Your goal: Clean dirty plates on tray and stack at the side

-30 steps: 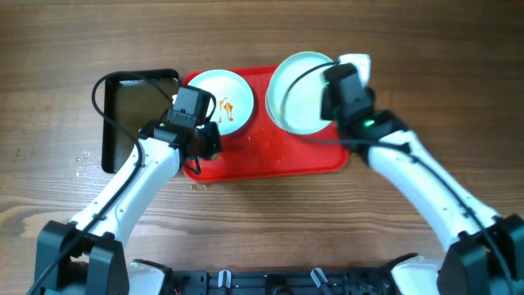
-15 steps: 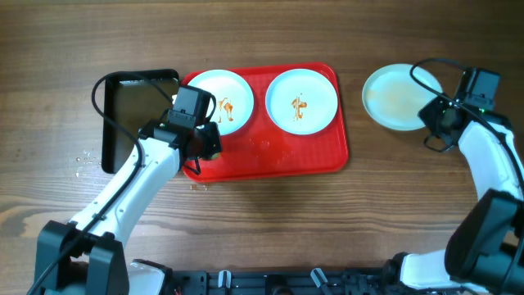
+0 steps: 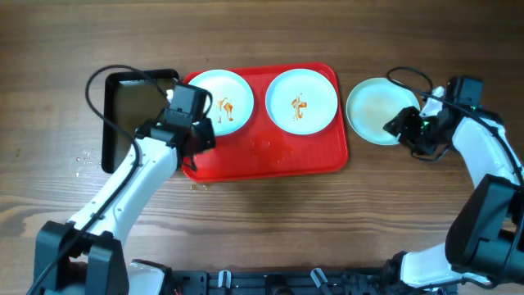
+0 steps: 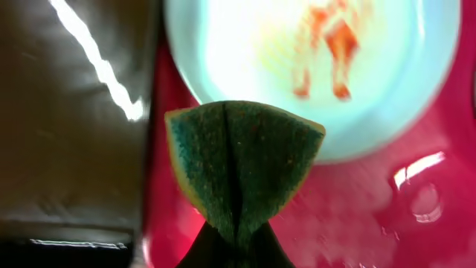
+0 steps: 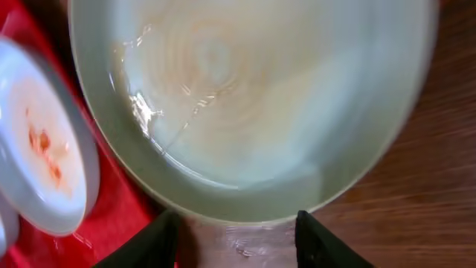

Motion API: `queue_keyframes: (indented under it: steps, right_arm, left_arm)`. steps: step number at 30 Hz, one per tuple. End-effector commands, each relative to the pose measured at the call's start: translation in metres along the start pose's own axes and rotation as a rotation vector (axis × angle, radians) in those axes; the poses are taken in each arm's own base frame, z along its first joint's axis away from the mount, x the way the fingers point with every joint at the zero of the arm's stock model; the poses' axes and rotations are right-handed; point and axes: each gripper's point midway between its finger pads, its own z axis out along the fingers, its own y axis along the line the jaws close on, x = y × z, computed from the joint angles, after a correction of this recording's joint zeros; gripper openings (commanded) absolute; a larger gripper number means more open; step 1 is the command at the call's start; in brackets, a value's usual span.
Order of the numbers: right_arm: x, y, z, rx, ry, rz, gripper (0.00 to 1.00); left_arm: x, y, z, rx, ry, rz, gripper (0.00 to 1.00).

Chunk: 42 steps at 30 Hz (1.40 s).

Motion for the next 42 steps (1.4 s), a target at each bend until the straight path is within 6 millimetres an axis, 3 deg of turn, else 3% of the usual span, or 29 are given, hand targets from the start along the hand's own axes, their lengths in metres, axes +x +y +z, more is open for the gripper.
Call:
queue_keyframes:
  steps: [1,3,6,9,13,14,16,20,21,22,23,24,25,29,32,34,38,39,42]
  right_arm:
    - [0.014,0.044,-0.015,-0.081,-0.012,-0.197,0.53]
    - [0.025,0.070,-0.019,-0.105,-0.015,-0.280,0.53]
    - [0.045,0.098,-0.012,-0.131,0.016,-0.373,0.53]
    - [0.065,0.119,-0.002,-0.094,0.038,-0.461,0.53]
    - [0.081,0.137,0.004,-0.093,0.047,-0.536,0.53]
    - [0.083,0.142,0.005,-0.102,0.042,-0.554,0.53]
    - [0.085,0.145,0.006,-0.107,0.043,-0.564,0.53]
    - [0.086,0.146,0.006,-0.111,0.046,-0.560,0.54]
    - [0.087,0.148,0.006,-0.121,0.050,-0.560,0.58]
    - [0.090,0.154,0.005,-0.159,0.060,-0.562,0.71]
    - [0.090,0.158,0.004,-0.178,0.055,-0.566,0.73]
    - [0.088,0.163,0.003,-0.204,0.044,-0.564,0.73]
    - [0.084,0.167,0.003,-0.213,0.028,-0.534,0.73]
    - [0.078,0.172,0.002,-0.227,0.004,-0.516,0.72]
    - [0.079,0.172,0.003,-0.225,0.006,-0.515,0.68]
    - [0.080,0.170,0.005,-0.221,0.016,-0.508,0.68]
    - [0.080,0.170,0.005,-0.220,0.017,-0.508,0.68]
    - [0.080,0.170,0.005,-0.220,0.016,-0.508,0.68]
    - [0.077,0.168,0.006,-0.201,0.006,-0.504,0.68]
  left_arm:
    - [-0.036,0.057,0.000,-0.118,-0.100,-0.097,0.04]
    - [-0.055,0.093,0.000,-0.144,-0.149,-0.173,0.04]
    - [-0.075,0.112,0.004,-0.084,-0.193,-0.163,0.04]
    - [-0.080,0.131,0.032,-0.098,-0.178,-0.112,0.04]
    - [-0.077,0.111,0.058,0.020,-0.144,0.019,0.04]
    - [-0.072,0.084,0.062,0.172,-0.129,0.131,0.04]
    - [-0.061,0.069,0.070,0.268,-0.088,0.143,0.04]
    - [-0.030,0.075,0.106,0.254,0.036,0.119,0.07]
    - [-0.027,0.076,0.109,0.254,0.050,0.116,0.09]
    - [-0.024,0.078,0.111,0.245,0.062,0.104,0.26]
    - [-0.026,0.078,0.110,0.240,0.056,0.105,0.30]
    - [-0.029,0.078,0.108,0.240,0.046,0.107,0.24]
    - [-0.036,0.075,0.098,0.252,0.022,0.111,0.04]
    - [-0.060,0.071,0.063,0.259,-0.071,0.128,0.04]
    - [-0.048,0.074,0.070,0.244,-0.025,0.120,0.04]
    - [-0.034,0.079,0.086,0.228,0.031,0.110,0.25]
    - [-0.017,0.082,0.103,0.217,0.100,0.099,0.24]
    - [-0.017,0.082,0.102,0.217,0.099,0.098,0.04]
    - [-0.021,0.096,0.096,0.137,0.096,0.049,0.04]
